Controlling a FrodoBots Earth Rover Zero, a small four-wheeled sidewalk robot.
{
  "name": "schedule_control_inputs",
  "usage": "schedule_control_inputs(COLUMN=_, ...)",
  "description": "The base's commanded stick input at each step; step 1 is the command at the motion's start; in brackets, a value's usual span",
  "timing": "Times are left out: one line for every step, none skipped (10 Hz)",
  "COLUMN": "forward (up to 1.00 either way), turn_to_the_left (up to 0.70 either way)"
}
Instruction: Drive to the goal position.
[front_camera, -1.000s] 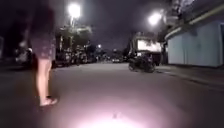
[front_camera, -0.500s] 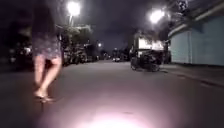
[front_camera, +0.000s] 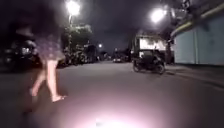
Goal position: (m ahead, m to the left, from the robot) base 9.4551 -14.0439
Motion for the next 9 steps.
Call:
schedule_control_inputs(forward=1.0, turn_to_the_left=0.0)
schedule_control_inputs(forward=1.0, turn_to_the_left=0.0)
schedule_control_inputs(forward=1.0, turn_to_the_left=0.0)
schedule_control_inputs(forward=1.0, turn_to_the_left=0.0)
schedule_control_inputs(forward=1.0, turn_to_the_left=0.0)
schedule_control_inputs(forward=1.0, turn_to_the_left=0.0)
schedule_control_inputs(forward=1.0, turn_to_the_left=0.0)
schedule_control_inputs(forward=1.0, turn_to_the_left=0.0)
schedule_control_inputs(forward=1.0, turn_to_the_left=0.0)
